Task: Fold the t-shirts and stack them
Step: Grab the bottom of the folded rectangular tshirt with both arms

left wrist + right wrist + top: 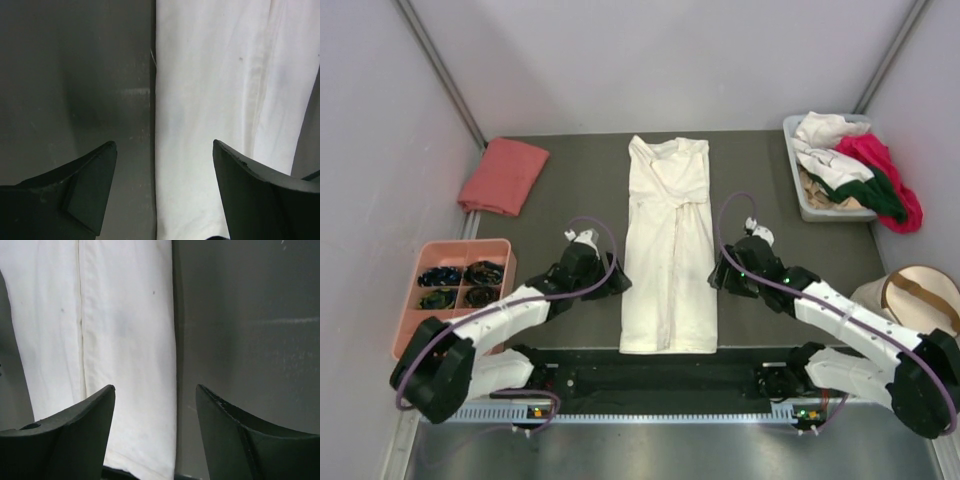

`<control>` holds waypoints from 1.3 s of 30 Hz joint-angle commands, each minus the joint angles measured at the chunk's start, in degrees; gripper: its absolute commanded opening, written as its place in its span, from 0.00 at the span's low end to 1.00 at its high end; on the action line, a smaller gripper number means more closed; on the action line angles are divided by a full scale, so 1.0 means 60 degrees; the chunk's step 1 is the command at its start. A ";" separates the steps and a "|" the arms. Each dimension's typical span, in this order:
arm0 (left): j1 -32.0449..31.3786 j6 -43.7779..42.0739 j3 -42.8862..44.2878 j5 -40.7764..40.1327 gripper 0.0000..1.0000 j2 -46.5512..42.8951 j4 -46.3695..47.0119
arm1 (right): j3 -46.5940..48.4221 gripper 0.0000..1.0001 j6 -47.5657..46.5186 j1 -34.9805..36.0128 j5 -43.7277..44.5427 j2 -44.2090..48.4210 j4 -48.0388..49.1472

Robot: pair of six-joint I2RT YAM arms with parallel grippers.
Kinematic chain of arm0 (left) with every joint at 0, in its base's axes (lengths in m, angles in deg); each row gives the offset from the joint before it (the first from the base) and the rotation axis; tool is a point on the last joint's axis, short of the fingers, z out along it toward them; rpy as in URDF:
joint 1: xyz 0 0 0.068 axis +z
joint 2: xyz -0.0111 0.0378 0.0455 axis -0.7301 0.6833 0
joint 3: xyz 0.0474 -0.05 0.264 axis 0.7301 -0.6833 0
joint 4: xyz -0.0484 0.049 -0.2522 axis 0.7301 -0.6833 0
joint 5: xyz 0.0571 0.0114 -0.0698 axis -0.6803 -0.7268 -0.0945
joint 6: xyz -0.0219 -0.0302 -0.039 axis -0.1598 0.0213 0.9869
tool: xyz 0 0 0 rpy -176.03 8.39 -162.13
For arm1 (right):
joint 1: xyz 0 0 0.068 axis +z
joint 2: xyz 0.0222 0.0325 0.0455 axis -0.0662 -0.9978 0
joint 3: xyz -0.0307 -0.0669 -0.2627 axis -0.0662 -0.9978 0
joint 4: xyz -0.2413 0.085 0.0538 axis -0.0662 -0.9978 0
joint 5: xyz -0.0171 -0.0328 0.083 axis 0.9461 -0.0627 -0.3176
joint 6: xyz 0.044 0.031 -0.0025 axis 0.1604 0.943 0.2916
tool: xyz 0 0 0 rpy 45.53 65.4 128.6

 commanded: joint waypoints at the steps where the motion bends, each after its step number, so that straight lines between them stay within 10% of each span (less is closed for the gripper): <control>1: -0.0462 0.0685 -0.0813 -0.0293 0.82 -0.1531 -0.0836 | -0.0490 0.66 0.1217 0.1045 0.0864 0.0877 -0.0741; 12: -0.2088 0.2034 -0.2000 -0.0951 0.81 -0.3759 -0.1804 | -0.1267 0.66 0.4716 0.4749 0.2930 0.1157 -0.2191; 39: -0.4650 0.3586 -0.2455 -0.1669 0.66 -0.3525 -0.1876 | -0.1283 0.55 0.8118 0.7608 0.3605 0.0323 -0.3393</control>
